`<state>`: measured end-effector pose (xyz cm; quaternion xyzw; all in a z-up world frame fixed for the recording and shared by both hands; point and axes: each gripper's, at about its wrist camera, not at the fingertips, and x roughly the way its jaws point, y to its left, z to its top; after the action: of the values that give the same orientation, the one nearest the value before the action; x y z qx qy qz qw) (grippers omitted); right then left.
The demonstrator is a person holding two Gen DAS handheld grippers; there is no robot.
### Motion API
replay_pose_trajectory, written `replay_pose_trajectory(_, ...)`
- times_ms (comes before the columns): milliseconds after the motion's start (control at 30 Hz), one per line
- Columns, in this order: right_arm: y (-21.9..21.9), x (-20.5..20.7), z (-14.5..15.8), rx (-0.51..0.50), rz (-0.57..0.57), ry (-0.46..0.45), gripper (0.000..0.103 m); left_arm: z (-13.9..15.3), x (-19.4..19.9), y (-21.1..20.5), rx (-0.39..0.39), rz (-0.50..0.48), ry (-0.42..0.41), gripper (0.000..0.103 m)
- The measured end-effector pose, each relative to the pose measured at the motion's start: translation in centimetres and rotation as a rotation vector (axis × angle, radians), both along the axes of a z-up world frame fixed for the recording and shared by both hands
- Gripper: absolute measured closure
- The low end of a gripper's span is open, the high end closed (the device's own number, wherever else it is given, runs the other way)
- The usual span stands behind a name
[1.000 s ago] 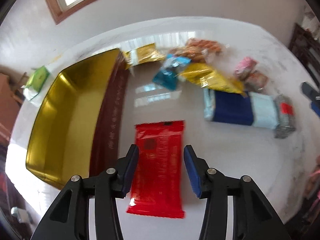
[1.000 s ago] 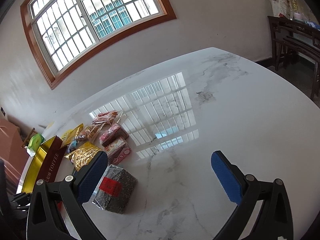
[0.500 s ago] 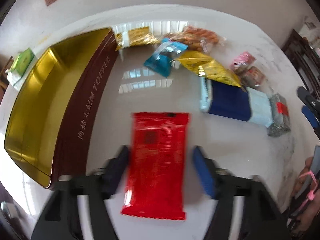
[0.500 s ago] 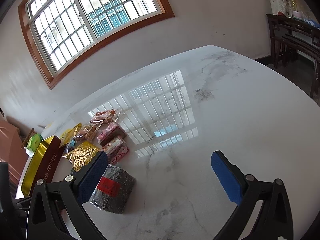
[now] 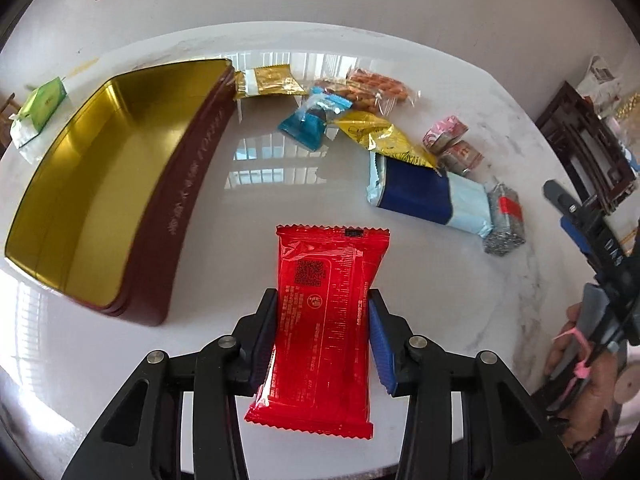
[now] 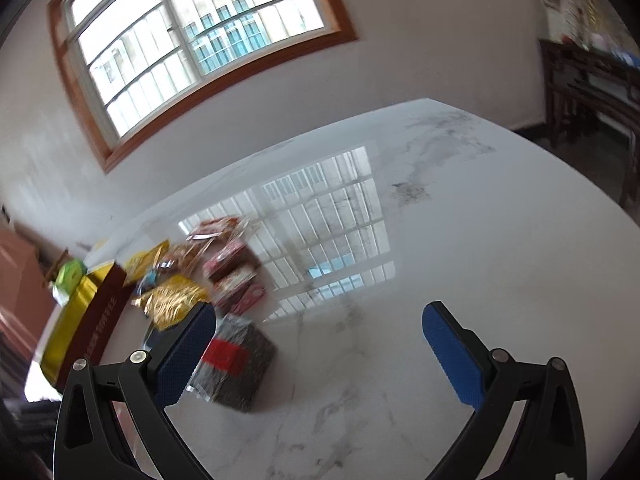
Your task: Organize snacks
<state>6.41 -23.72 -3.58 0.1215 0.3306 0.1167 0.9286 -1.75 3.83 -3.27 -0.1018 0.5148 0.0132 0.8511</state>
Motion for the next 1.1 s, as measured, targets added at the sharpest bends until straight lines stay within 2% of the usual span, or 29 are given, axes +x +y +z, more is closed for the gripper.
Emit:
replay_pose_trajectory(167,1.5,0.2,-0.3,-0.044,0.063,0.044,0.0,1.7,-1.1,0.7,0.0,0.005,-0.028,0.059)
replay_pose_trajectory(300,2.0,0.3,-0.7,-0.012,0.071,0.084,0.0,3.9,-1.9,1.9,-0.001,0.017,-0.062,0.059)
replay_pose_trajectory(433,3.3,0.3,-1.0,-0.032,0.084,0.112,0.0,6.2,-2.2,4.1,0.003,0.046,-0.096,0.059)
replay_pose_trajectory(600,5.1,0.1,-0.9,-0.076,0.105,0.094,0.002,7.8,-2.0,7.7,0.017,0.103,-0.112,0.059)
replay_pose_trajectory(767,6.2,0.9,-1.7,-0.131,0.114,0.151,0.035,8.0,-1.1,11.0,0.053,0.157,-0.108,0.059)
replay_pose_trajectory(800,6.2,1.0,-1.8,-0.13,0.115,0.159,0.038,7.8,-0.9,11.6,0.058,0.163,-0.104,0.059)
replay_pose_trajectory(867,6.1,1.1,-1.9,-0.106,0.132,0.16,0.057,7.4,-0.3,12.8,0.07,0.175,-0.095,0.059)
replay_pose_trajectory(933,6.1,1.0,-1.9,-0.09,0.145,0.155,0.066,6.8,0.5,13.9,0.084,0.188,-0.082,0.059)
replay_pose_trajectory(1100,5.7,0.8,-1.8,-0.083,0.154,0.145,0.072,5.4,2.3,15.8,0.095,0.189,-0.064,0.059)
